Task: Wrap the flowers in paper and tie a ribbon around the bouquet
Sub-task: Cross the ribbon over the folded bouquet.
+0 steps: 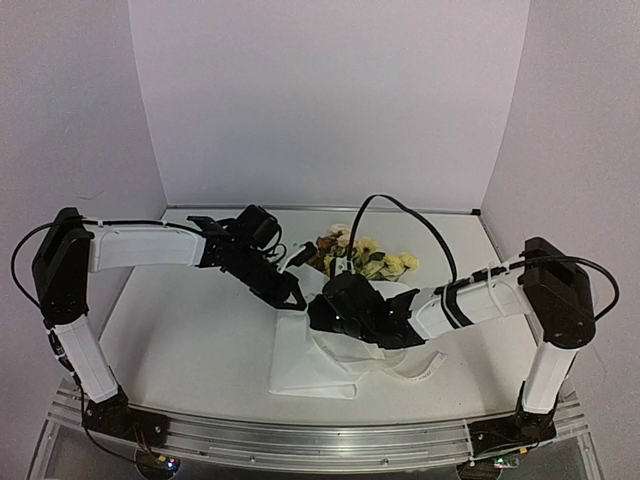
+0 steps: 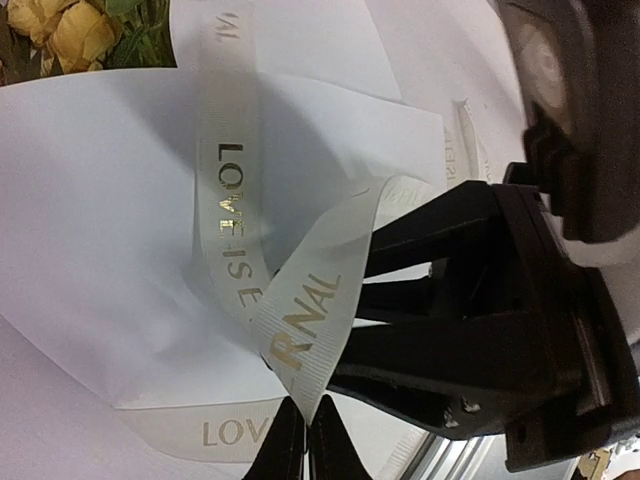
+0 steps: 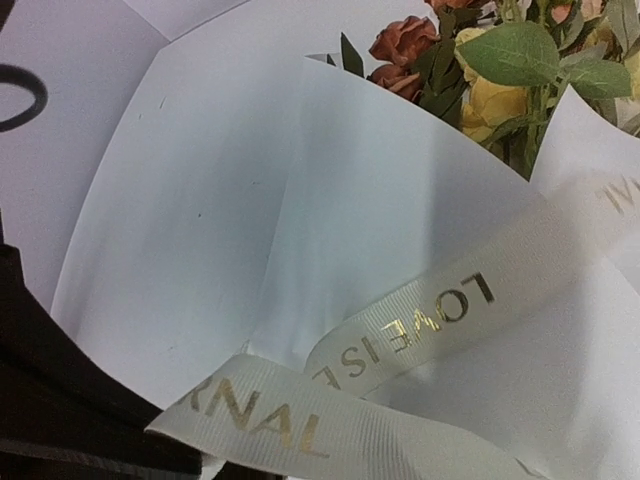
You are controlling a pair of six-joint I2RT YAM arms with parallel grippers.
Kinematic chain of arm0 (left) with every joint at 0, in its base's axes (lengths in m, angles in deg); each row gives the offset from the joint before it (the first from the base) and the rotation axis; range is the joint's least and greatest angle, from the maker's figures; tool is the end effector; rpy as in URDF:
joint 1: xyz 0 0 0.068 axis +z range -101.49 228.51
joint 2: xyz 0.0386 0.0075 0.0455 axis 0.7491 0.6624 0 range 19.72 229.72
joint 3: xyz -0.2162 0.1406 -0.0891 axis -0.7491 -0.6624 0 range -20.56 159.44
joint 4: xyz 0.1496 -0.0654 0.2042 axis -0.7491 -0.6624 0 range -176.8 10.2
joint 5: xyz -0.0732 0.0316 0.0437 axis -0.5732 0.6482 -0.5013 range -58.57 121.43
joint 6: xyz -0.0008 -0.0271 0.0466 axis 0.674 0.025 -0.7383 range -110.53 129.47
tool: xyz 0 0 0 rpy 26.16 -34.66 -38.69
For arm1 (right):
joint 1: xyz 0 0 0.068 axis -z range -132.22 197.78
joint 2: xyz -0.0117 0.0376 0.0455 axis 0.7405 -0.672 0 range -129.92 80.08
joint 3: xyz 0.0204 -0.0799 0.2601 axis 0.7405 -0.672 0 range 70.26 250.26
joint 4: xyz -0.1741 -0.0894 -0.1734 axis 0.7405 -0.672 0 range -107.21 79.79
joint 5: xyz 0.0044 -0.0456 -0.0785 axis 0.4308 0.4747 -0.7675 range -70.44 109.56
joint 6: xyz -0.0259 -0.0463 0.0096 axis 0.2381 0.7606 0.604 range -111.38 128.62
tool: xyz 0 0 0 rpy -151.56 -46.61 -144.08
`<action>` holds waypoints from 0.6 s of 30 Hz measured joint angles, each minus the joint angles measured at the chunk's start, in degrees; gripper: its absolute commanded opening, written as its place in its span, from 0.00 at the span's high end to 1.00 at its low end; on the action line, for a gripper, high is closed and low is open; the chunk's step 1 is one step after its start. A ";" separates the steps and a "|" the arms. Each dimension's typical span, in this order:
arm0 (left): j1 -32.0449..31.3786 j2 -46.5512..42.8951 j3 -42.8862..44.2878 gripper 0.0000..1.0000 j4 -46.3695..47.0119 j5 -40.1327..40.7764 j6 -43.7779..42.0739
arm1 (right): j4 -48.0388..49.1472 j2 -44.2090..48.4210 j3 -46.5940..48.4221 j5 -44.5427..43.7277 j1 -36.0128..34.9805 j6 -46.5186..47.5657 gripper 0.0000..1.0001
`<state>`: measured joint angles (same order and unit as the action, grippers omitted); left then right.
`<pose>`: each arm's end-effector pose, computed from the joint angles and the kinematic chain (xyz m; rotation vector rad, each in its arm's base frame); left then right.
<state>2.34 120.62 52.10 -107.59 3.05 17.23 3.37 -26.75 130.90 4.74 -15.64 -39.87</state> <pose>0.2460 -0.2809 0.2224 1.0730 2.4531 -0.9715 0.1874 0.3543 0.1726 -0.1330 2.2438 0.8535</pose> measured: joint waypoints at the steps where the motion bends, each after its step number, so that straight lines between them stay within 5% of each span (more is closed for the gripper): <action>1: 0.00 0.48 0.09 0.94 -0.26 0.02 -0.03 | -0.29 0.02 0.00 0.12 -0.26 0.45 0.67; 13: 0.11 6.50 1.16 0.89 -5.47 0.48 -0.59 | -2.73 3.66 -1.54 1.26 -1.64 1.03 0.41; 18: 0.11 7.22 2.24 0.74 -6.09 0.56 -0.97 | -3.00 7.51 -2.84 1.59 -1.86 -0.41 0.36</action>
<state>2.45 127.84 54.34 -113.68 3.61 16.25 0.37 -19.24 128.07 6.34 -17.51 -40.28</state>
